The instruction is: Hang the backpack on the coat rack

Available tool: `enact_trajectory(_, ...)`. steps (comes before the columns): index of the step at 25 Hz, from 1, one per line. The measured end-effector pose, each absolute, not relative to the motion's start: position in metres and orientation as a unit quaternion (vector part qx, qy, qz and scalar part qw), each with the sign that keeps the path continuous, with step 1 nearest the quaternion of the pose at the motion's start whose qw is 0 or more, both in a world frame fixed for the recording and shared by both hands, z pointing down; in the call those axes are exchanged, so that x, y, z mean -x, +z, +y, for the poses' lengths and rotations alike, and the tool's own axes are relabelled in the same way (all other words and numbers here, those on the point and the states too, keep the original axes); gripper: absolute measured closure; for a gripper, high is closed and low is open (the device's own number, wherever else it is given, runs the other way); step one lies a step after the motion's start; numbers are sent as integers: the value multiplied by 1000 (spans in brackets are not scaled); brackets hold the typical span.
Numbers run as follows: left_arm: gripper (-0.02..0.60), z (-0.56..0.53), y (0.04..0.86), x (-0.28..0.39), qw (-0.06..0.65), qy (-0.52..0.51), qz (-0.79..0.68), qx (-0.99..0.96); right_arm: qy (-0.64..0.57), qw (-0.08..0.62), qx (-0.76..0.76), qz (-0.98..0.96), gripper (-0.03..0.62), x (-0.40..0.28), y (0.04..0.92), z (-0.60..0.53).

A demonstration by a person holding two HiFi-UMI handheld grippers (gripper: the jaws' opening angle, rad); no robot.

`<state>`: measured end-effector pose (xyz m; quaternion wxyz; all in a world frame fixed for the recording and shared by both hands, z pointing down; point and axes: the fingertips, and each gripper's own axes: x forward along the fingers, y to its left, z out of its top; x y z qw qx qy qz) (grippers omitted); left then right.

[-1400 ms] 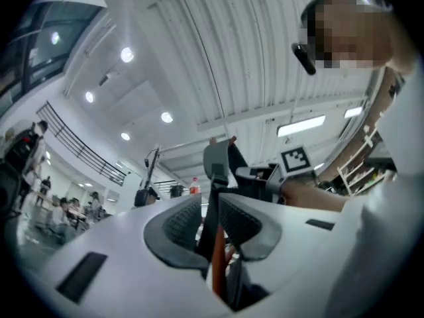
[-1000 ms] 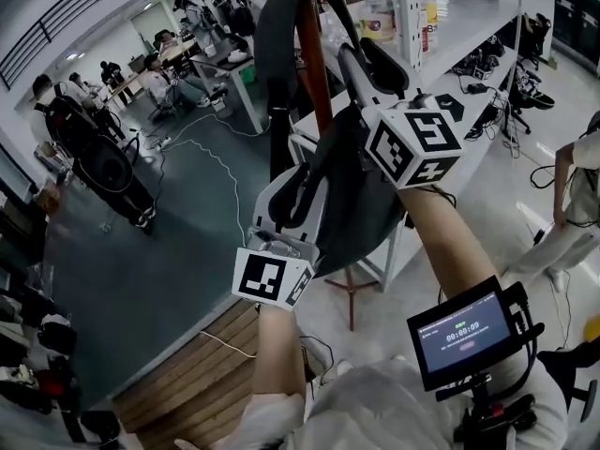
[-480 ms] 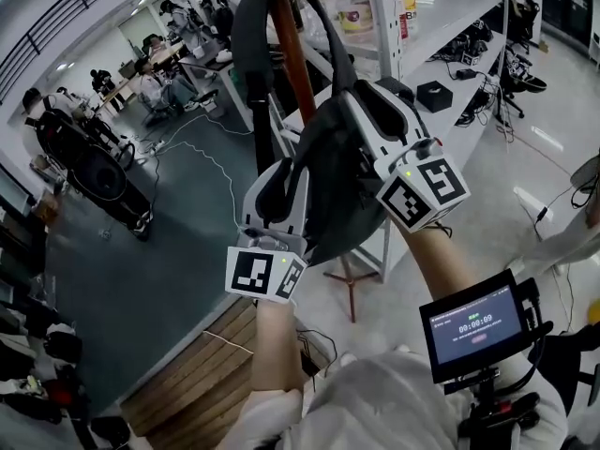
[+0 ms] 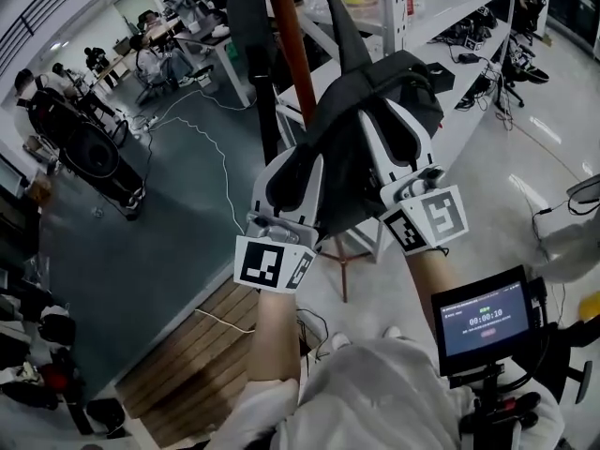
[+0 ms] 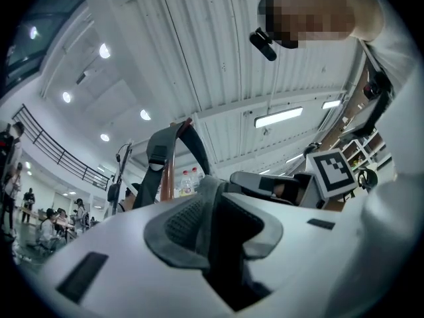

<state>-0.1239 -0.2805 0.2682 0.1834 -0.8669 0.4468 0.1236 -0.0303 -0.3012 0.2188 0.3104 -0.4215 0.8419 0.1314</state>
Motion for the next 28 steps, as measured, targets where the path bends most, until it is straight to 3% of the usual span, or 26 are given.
enact_trajectory(11, 489, -266, 273, 135, 140, 207, 430, 867, 72, 351, 406, 841, 488, 7, 244, -288)
enact_trajectory(28, 499, -265, 282, 134, 147, 206, 430, 867, 73, 335, 399, 850, 490, 25, 261, -283)
